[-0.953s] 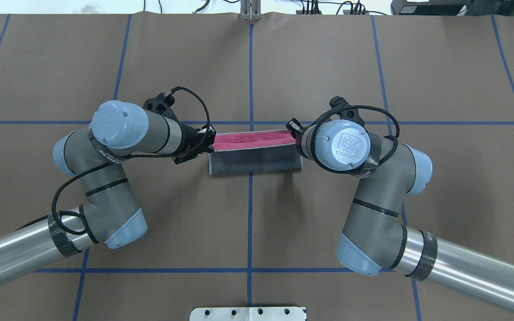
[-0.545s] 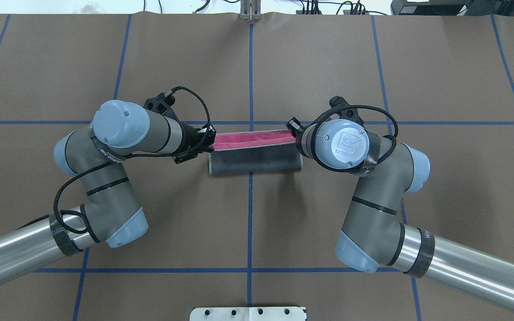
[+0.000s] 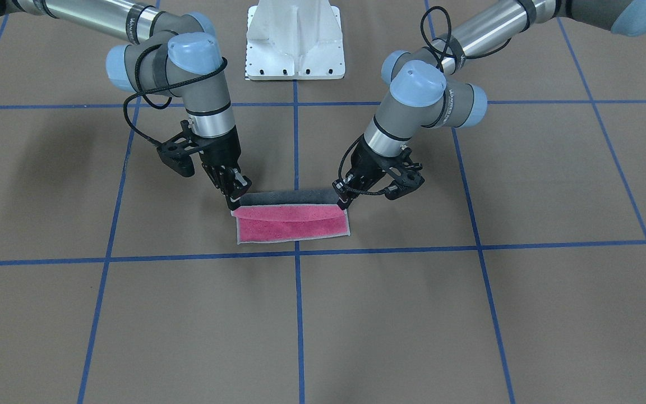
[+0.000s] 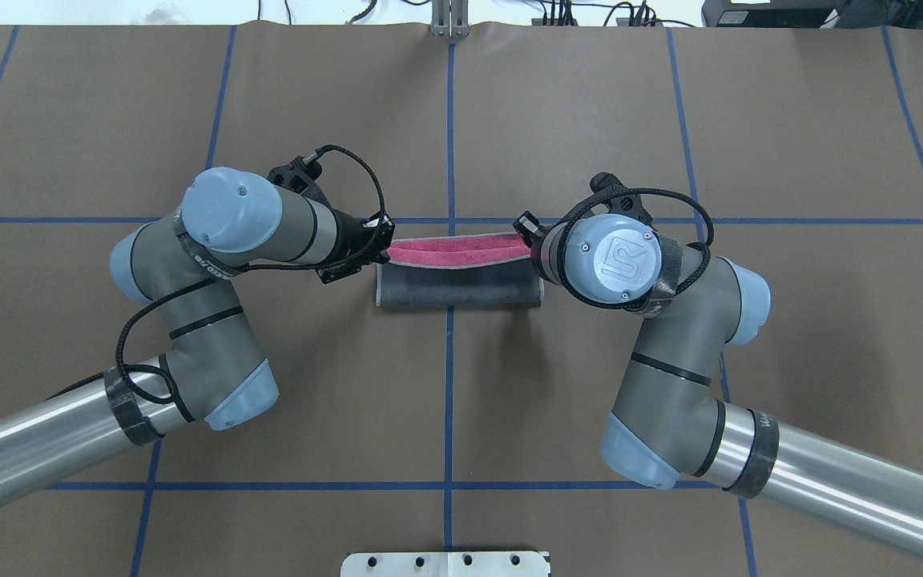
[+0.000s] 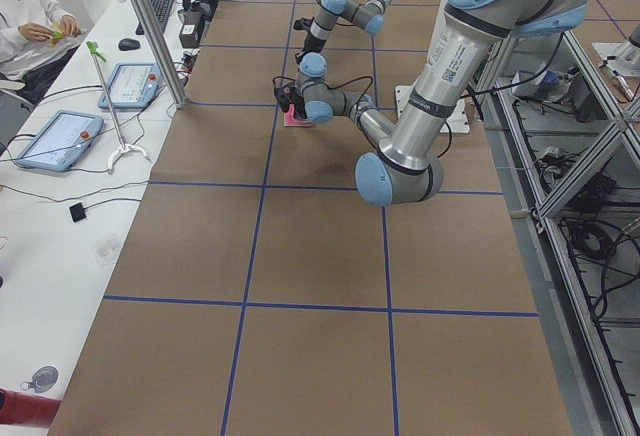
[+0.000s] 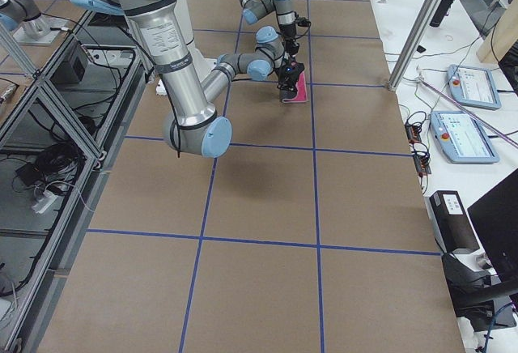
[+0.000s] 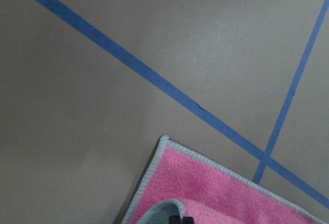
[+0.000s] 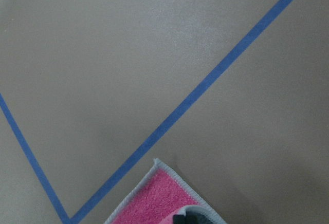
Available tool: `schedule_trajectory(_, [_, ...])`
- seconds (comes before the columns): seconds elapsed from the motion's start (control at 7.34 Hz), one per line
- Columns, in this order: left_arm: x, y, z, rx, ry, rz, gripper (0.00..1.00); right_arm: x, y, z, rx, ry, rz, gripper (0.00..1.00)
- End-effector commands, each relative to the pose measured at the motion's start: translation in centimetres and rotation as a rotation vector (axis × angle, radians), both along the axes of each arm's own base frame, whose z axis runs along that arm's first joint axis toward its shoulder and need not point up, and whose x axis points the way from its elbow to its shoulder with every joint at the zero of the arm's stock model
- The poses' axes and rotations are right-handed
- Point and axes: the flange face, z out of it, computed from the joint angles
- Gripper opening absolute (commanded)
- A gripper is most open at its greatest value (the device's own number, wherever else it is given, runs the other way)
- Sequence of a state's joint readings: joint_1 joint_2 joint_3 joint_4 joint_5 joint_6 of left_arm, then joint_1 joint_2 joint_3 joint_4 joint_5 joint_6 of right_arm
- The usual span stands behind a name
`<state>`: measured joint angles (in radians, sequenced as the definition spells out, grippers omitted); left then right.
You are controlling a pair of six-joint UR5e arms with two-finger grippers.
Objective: Fold towel twice with both arms
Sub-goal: 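Lay the folded edge down and open both grippers, drawing back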
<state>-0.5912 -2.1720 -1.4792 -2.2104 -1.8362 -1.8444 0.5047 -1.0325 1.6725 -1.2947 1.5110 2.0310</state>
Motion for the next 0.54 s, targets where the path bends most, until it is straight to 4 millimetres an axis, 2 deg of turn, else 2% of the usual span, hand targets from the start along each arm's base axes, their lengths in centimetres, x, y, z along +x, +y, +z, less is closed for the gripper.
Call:
schedule_trajectory(0.0, [0.0,-0.3,0.3,-0.003,-0.005,-0.004,0.00,-0.4,-0.3,0.2,-0.001,0.009,-0.001,0.00])
schedule_trajectory(0.14, [-0.4,-0.7,0.3,-0.004,-0.005,-0.012,0.20,-0.4,-1.0,-0.2,0.000,0.008,0.008,0.25])
schedule_trajectory(0.27, [-0.8,-1.4,0.5,-0.009,-0.010,-0.023,0.45,-0.5,-2.0,-0.5,0.000,0.012,0.017,0.46])
schedule_trajectory(0.41, [-1.2,-2.5,0.8,-0.015,-0.017,-0.041,0.55,-0.4,-2.6,-0.5,-0.003,0.013,0.020,0.56])
